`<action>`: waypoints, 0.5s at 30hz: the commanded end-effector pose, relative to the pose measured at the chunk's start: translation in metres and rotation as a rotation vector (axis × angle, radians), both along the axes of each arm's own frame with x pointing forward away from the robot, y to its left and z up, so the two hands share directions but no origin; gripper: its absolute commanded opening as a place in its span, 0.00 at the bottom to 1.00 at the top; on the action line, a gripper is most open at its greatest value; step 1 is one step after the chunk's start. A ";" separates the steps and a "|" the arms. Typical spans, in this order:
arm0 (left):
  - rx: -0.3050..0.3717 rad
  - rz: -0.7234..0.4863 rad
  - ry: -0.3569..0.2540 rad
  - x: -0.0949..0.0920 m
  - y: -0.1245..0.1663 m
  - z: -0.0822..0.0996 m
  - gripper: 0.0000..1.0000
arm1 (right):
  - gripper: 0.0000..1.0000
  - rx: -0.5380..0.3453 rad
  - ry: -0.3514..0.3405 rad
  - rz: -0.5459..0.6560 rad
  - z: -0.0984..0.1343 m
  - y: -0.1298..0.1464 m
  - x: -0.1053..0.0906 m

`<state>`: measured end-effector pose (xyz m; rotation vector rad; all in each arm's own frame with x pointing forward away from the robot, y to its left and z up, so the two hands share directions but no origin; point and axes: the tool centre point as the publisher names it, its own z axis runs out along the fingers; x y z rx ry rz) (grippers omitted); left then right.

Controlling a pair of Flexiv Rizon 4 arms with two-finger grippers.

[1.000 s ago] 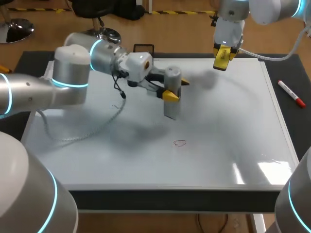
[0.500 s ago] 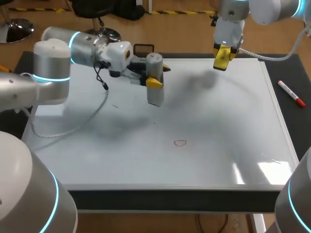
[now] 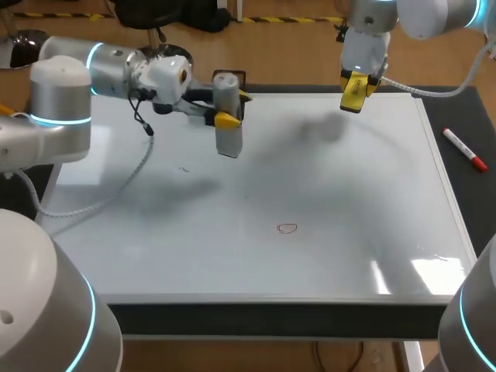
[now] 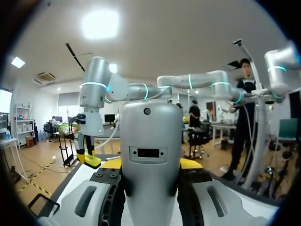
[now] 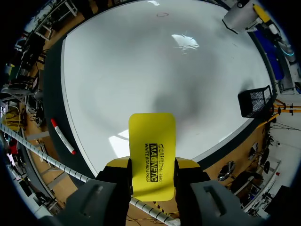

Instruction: Pick up the inspection probe, press it on each red-marked spot on the whiteboard one by one, put down the probe, pick up the eraser, and wipe off all the red marks.

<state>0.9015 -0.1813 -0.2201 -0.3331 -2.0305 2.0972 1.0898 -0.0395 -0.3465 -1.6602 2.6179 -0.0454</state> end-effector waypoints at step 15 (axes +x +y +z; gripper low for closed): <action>0.021 0.045 0.025 0.021 0.034 -0.012 0.00 | 0.00 -0.004 0.000 0.002 0.001 0.000 0.000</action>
